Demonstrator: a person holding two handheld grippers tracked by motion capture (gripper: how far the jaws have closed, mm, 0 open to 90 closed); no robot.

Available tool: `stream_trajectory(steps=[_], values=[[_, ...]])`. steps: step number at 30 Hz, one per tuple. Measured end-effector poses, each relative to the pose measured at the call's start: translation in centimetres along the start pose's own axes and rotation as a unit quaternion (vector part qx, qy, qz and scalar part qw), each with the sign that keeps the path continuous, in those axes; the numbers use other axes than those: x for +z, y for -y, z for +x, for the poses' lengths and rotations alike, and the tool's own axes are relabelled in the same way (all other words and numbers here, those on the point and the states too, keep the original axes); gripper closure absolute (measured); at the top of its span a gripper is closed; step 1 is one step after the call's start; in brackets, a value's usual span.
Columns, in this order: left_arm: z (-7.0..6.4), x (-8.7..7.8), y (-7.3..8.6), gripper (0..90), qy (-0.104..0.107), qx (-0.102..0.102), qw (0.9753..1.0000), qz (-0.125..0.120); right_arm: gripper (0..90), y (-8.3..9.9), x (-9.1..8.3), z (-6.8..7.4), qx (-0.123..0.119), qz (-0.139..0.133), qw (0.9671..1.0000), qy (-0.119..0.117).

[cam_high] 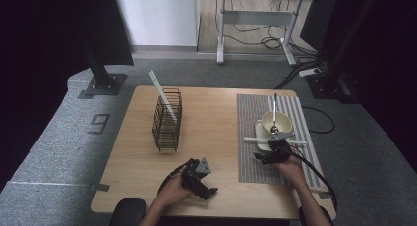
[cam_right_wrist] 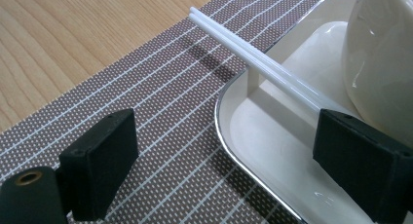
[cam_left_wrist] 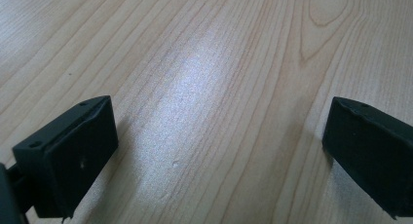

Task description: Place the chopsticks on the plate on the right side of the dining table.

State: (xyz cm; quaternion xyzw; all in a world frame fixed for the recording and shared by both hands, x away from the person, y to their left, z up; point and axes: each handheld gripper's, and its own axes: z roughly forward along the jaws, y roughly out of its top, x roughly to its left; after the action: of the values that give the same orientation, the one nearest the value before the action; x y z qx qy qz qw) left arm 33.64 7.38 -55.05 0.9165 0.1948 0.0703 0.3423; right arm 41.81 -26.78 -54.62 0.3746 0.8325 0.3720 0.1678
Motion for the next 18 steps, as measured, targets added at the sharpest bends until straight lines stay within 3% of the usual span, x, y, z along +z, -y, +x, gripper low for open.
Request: stream_trajectory(steps=[8,13,18], values=[[0.0,0.0,0.0,0.0,0.000,0.000,1.0000,0.000,8.9,0.7,-2.0,-1.0,0.016,-0.007,0.9996,0.020],[0.0,0.0,0.0,0.0,0.000,0.000,1.0000,0.000,9.9,1.9,-4.0,-2.7,0.033,-0.010,0.9977,0.058],[0.0,0.0,0.0,0.0,0.000,0.000,1.0000,0.000,10.3,3.2,-5.8,-4.2,0.059,-0.005,0.9935,0.097]])
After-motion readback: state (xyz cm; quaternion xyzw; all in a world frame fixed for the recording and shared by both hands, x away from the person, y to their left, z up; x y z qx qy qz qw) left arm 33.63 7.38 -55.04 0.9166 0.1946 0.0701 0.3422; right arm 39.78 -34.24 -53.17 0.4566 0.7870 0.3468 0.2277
